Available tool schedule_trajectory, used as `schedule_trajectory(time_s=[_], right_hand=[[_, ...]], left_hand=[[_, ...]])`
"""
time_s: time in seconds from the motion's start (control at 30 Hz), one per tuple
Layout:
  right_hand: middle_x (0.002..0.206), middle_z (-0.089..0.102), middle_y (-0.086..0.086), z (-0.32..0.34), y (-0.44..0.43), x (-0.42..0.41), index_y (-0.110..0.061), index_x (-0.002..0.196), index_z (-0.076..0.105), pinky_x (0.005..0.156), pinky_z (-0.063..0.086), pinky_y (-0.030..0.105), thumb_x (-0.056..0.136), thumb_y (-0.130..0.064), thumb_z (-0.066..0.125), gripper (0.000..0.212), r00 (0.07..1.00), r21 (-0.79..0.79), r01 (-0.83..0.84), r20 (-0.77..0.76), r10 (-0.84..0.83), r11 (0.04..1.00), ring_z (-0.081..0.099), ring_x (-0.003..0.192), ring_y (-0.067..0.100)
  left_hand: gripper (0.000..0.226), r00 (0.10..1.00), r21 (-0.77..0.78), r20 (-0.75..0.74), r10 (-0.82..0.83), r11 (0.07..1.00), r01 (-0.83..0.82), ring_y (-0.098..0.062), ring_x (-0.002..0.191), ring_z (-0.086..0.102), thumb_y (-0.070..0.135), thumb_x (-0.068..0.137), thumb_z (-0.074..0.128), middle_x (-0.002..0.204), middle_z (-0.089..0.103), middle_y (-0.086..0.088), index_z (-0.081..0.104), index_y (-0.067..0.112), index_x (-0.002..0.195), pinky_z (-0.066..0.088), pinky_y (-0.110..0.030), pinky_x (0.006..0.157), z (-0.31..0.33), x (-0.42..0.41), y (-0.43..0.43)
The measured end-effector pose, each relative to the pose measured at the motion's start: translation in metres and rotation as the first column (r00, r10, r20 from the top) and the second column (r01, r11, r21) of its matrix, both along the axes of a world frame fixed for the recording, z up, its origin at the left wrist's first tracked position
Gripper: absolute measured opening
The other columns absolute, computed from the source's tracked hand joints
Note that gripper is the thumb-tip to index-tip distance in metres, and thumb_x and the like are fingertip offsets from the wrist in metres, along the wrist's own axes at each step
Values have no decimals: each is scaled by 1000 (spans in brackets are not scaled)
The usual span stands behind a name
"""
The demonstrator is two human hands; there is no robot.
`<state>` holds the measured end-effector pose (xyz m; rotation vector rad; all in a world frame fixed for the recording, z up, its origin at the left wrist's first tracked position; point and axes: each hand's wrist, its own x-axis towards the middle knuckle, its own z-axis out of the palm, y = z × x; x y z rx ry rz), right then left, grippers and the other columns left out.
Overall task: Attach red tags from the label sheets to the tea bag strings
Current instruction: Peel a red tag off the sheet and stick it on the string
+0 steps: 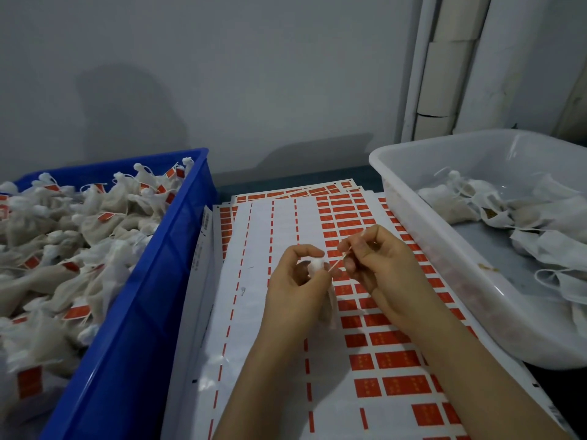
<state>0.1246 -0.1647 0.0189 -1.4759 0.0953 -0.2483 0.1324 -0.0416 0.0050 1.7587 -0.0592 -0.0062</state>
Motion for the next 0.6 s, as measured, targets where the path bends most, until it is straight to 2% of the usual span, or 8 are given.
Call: schedule_trajectory(time_s=[0.07,0.23,0.33,0.5,0.6], right_hand=[[71,66,-6,-1,-2,1,-17,83,60,64,52,19,92,-17,51,12,1000,6,12,-17,-12,1000,59,60,11],[74,67,-9,-6,-2,2,-20,83,61,71,56,24,89,-23,54,10,999,-35,18,-34,-19,999,67,75,18],[72,66,-4,-7,-2,5,-20,82,60,71,55,26,90,-21,54,10,996,-7,74,-47,-74,997,62,66,16],[76,63,-2,-13,-1,9,-22,82,56,69,54,24,91,-22,53,9,976,-111,214,-11,-216,971,58,61,12],[75,63,-1,-13,-1,9,-21,81,56,67,53,24,91,-21,52,12,980,-41,197,-33,-198,980,56,59,12]], left_hand=[[16,999,-19,15,-38,999,39,-8,84,62,23,91,56,98,66,14,56,38,96,46,-7,49,2,-1,0],[5,995,-14,77,-58,998,59,10,74,60,33,83,67,73,65,24,64,31,79,41,0,50,1,-3,-2],[9,999,9,44,-30,1000,30,11,71,59,33,84,66,69,66,19,65,27,78,40,-1,47,-2,-1,-1],[13,991,80,36,-130,989,127,17,73,55,26,87,63,69,62,28,64,30,74,40,-1,47,-5,-1,-4],[12,988,44,35,-147,988,146,11,74,59,20,87,62,74,64,21,65,28,79,42,-2,49,-4,-1,-3]])
